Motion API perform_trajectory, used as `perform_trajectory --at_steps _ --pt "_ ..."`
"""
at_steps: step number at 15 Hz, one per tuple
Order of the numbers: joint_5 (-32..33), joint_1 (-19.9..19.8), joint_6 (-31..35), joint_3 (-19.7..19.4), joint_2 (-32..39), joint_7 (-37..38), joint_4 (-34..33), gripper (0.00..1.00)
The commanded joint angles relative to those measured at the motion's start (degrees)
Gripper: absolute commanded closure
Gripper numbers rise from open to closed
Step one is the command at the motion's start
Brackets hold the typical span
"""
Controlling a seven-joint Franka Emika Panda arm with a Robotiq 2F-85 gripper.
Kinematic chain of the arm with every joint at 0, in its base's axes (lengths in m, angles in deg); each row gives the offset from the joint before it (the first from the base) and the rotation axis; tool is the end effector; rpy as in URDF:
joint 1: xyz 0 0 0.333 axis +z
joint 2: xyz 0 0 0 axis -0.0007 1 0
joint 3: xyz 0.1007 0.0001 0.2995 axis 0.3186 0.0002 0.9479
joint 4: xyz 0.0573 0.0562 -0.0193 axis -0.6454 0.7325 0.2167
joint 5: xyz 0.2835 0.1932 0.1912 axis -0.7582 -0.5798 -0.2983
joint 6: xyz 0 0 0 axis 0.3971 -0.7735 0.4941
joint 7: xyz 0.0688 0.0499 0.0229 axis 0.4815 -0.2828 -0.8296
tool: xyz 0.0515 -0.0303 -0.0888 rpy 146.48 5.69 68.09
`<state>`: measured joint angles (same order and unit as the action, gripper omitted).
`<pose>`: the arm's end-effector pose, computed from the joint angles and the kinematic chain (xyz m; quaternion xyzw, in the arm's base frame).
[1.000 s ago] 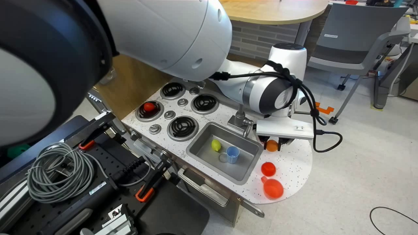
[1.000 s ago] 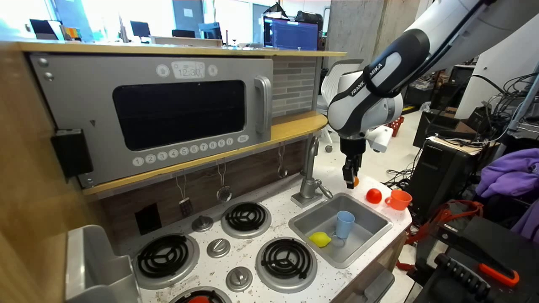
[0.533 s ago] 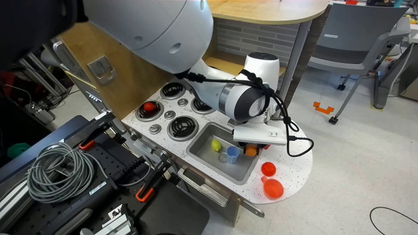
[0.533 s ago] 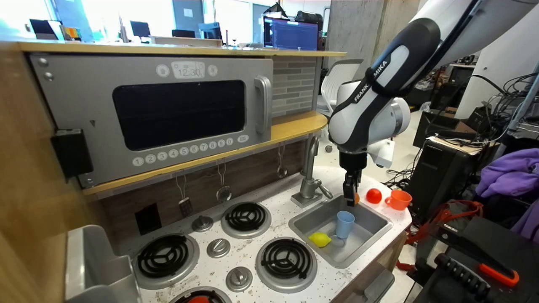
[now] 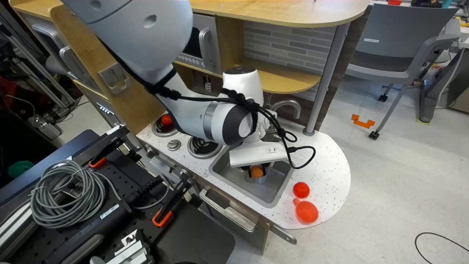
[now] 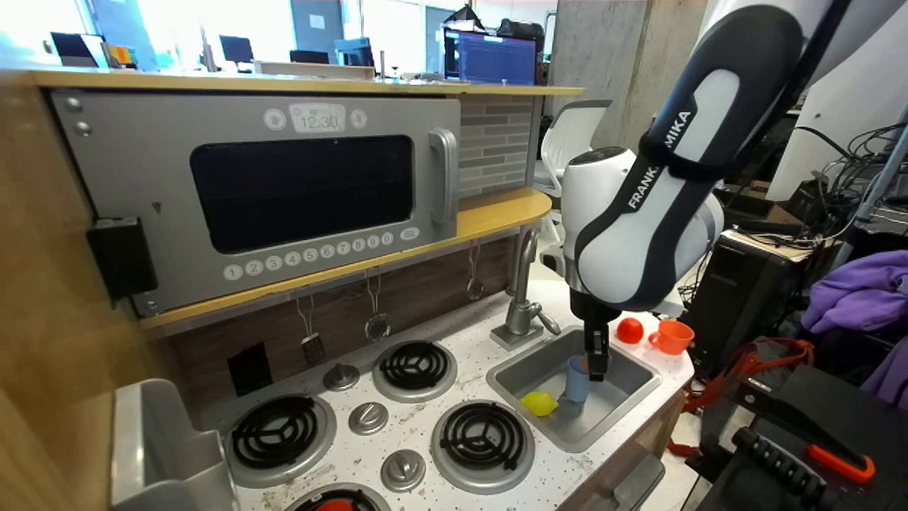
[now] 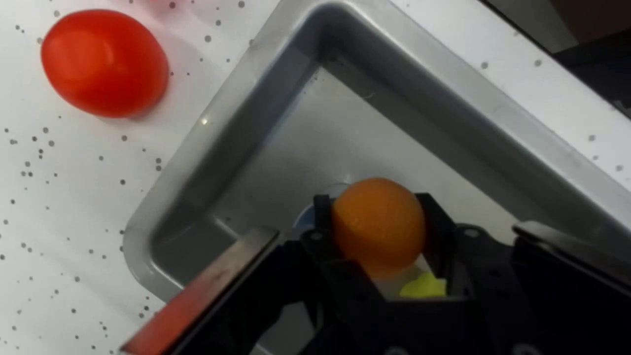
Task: Move the orange object to the right front of the stove
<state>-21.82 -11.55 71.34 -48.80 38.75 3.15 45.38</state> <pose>0.5713 -0.1643 -0.0128 0.9300 0.3498 -0.0708 0.0884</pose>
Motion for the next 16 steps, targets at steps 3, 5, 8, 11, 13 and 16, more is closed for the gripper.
perform_trajectory --at_steps 3,5,8,11,13,16 --pt "11.01 9.57 9.41 -6.22 -8.59 1.45 14.93 0.81" --pt "13.35 12.69 10.54 -7.56 -9.33 2.9 15.52 0.81" --pt "13.33 12.97 8.4 -4.37 -10.59 3.67 15.21 0.81" --pt "10.19 10.28 4.07 2.12 -11.44 2.28 14.8 0.81" --pt "8.3 9.35 2.9 5.14 -11.25 2.39 14.38 0.81" --pt "5.77 9.15 0.66 8.02 -10.88 1.66 13.36 0.81"
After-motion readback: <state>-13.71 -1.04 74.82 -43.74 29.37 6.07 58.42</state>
